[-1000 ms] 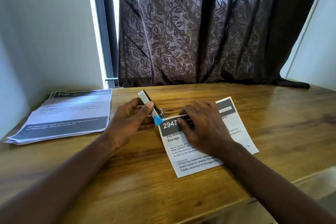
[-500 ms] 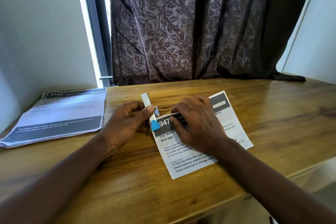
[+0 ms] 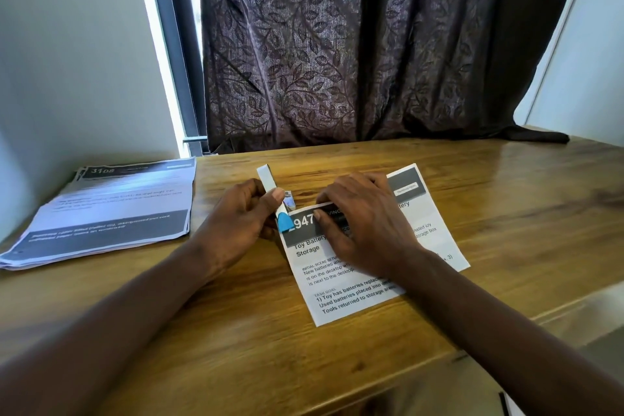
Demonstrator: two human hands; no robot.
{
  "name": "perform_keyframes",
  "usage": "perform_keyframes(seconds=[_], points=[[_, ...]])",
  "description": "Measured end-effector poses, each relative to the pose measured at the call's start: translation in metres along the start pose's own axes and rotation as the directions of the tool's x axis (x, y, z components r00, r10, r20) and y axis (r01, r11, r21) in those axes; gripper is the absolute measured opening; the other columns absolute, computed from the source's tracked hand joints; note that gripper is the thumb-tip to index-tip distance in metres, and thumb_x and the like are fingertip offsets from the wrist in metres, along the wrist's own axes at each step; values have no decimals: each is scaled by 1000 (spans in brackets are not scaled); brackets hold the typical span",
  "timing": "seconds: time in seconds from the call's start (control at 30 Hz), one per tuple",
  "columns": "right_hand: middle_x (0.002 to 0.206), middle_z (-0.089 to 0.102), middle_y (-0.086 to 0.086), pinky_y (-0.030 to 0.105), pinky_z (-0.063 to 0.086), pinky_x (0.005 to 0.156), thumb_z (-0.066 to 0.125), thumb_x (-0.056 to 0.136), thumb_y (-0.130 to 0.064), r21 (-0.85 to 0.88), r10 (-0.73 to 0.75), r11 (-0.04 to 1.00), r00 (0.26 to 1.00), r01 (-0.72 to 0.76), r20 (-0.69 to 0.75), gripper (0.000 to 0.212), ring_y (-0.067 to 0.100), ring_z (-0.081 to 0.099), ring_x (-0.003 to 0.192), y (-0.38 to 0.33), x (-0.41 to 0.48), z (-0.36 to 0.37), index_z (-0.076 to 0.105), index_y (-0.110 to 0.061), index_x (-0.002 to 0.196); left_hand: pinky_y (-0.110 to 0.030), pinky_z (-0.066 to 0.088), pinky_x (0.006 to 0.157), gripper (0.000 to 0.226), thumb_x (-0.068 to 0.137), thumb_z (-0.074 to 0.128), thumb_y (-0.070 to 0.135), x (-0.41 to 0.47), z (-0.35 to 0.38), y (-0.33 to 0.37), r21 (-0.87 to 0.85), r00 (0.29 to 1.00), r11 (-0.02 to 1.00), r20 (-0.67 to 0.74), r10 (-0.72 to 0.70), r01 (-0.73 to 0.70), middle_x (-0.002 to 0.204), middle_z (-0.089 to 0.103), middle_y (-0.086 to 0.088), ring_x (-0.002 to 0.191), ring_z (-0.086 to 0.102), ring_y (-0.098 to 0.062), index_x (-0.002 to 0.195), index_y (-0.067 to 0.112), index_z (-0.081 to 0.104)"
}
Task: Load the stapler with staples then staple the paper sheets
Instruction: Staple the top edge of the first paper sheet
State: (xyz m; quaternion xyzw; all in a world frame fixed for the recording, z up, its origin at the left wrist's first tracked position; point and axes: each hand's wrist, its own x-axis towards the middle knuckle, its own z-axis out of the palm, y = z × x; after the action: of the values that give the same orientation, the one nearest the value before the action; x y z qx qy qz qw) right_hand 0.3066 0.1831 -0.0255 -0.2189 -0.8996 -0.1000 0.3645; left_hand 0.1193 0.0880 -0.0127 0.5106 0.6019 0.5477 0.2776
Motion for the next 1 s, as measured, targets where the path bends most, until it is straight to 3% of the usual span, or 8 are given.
perform_keyframes(seconds=[0.27, 0.4, 0.5, 0.57, 0.63, 0.83, 0.9, 1.0], points=[[100, 66, -5, 35, 33, 95, 54, 95, -40, 12, 3, 1000, 1000, -3, -14, 22, 15, 55, 97, 2, 1, 1, 63, -21, 104, -16, 52, 52, 16, 103, 51, 25, 0, 9, 0, -27, 996, 997, -58, 71, -73, 83, 74, -6, 67, 72, -4, 100, 10, 57], [98, 65, -5, 36, 33, 93, 55, 95, -37, 8, -11, 1000, 1000, 12, -22, 21, 17, 55, 96, 3, 0, 2, 63, -20, 103, -22, 53, 54, 32, 99, 58, 35, 3, 0, -2, -68, 987, 994, -144, 71, -82, 73, 74, -4, 64, 66, -8, 96, 3, 66], [98, 65, -5, 37, 34, 93, 55, 95, -37, 13, -12, 1000, 1000, 12, -24, 20, 17, 55, 96, 4, 0, 2, 63, -20, 102, -24, 46, 54, 34, 99, 61, 39, 5, -14, -3, 238, 938, 967, -304, 167, -95, 65, 67, 1, 59, 59, -11, 85, 10, 70], [98, 65, -6, 37, 36, 94, 55, 96, -36, 18, -5, 1000, 1000, 6, -24, 19, 16, 56, 96, 4, 0, 2, 62, -20, 101, -25, 41, 54, 29, 97, 62, 43, 4, -25, -1, 565, 913, 823, -303, 274, -60, 67, 64, 6, 63, 59, -7, 83, 18, 69], [98, 65, -6, 37, 36, 93, 55, 96, -35, 17, -8, 1000, 1000, 9, -24, 17, 16, 56, 96, 4, 0, 3, 62, -20, 101, -28, 39, 58, 26, 92, 66, 47, 4, -33, -1, 725, 927, 689, -260, 268, 4, 72, 64, 8, 67, 58, -10, 91, 22, 73], [97, 65, -6, 38, 37, 93, 54, 96, -37, 19, 5, 1000, 999, -5, -35, 18, 17, 57, 95, 4, 1, 2, 62, -21, 100, -30, 39, 64, 37, 88, 63, 58, -5, -27, 3, 832, 966, 538, -230, 116, 134, 82, 62, 4, 79, 57, -18, 95, 24, 74], [96, 64, -5, 41, 39, 95, 55, 95, -37, 25, 2, 1000, 998, -1, -62, 18, 17, 57, 95, 5, 1, 0, 62, -21, 100, -32, 43, 68, 49, 88, 53, 70, -8, -25, 6, 863, 955, 484, -251, 155, 148, 90, 67, 5, 84, 59, -19, 100, 27, 71], [94, 63, -4, 42, 41, 93, 55, 95, -36, 24, 8, 1000, 993, -5, -118, 18, 19, 56, 92, 6, 1, -2, 62, -20, 99, -28, 47, 66, 63, 86, 41, 79, -16, -17, 20, 754, 939, 656, -254, 232, 42, 89, 73, 10, 81, 65, -10, 99, 26, 74]])
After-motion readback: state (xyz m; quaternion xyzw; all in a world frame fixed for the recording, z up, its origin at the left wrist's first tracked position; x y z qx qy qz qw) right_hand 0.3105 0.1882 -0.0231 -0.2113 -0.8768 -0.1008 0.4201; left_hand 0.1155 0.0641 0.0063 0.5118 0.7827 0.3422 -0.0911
